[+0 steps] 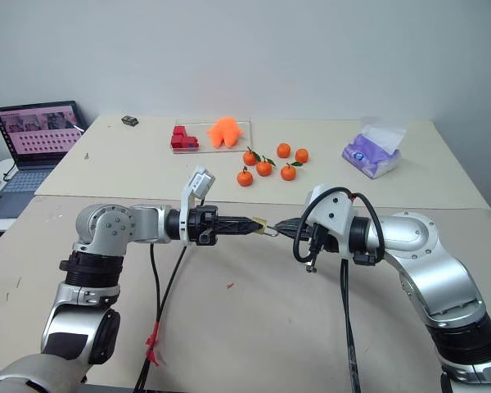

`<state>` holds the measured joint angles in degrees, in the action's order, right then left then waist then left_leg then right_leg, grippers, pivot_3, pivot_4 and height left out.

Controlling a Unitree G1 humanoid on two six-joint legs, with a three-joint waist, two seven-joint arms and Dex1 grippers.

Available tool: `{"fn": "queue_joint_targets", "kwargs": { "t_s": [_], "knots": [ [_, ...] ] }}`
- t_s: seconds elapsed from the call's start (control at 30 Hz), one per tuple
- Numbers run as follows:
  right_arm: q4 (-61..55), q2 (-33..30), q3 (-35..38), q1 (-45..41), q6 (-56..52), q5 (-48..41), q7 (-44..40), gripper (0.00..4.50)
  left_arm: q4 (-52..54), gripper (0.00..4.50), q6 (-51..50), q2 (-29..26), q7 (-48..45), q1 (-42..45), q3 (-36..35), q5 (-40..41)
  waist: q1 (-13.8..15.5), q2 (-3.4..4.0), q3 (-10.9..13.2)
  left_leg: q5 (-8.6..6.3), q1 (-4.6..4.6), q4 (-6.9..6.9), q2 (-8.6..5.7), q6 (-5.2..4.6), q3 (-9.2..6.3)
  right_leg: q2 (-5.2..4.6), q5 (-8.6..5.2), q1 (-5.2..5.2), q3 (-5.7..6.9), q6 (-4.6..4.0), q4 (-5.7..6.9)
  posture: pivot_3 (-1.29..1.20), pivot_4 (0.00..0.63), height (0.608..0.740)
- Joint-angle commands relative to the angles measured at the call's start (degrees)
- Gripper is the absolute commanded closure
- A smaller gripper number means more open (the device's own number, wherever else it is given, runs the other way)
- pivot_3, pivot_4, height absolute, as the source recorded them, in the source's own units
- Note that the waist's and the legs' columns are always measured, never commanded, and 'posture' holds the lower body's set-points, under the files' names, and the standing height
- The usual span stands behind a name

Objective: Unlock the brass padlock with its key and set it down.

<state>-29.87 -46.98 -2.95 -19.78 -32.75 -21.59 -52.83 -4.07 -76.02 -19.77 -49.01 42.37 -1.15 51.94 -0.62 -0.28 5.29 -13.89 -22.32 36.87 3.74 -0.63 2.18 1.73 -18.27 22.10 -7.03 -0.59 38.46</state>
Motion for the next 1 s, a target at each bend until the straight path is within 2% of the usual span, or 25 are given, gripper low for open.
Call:
{"fn": "queue_joint_targets", "kwargs": {
  "t_s": [0.03, 0.43, 1.0],
  "knots": [
    [-1.4, -0.64, 1.88, -0.26, 1.69, -0.29, -0.21, 4.47, 1.75, 4.48, -0.09, -0.06, -0.12, 1.76, -1.69, 1.84, -0.03, 0.0, 0.0, 0.0, 0.0, 0.0, 0.0, 0.0, 0.0, 0.0, 0.0, 0.0, 0.0, 0.0, 0.0, 0.0, 0.15, 0.673],
    [-2.51, -0.91, 1.43, -1.36, 0.67, -0.44, -0.1, 4.47, 1.11, 4.48, 0.63, 0.02, -0.04, 1.56, -1.33, 1.3, 0.02, 0.0, 0.0, 0.0, -0.01, 0.0, 0.0, 0.0, 0.0, 0.0, 0.0, 0.0, 0.0, 0.0, 0.0, 0.0, 0.15, 0.673],
    [-4.74, -3.78, 4.85, -0.52, -1.03, -1.85, 1.05, 4.47, 0.06, 4.48, 1.36, 0.53, -1.32, 1.96, 0.46, 0.32, 0.02, 0.0, 0.0, 0.0, -0.01, 0.0, 0.0, 0.0, 0.0, 0.0, 0.0, 0.0, 0.0, 0.0, 0.0, 0.0, 0.15, 0.673]
  ]
}}
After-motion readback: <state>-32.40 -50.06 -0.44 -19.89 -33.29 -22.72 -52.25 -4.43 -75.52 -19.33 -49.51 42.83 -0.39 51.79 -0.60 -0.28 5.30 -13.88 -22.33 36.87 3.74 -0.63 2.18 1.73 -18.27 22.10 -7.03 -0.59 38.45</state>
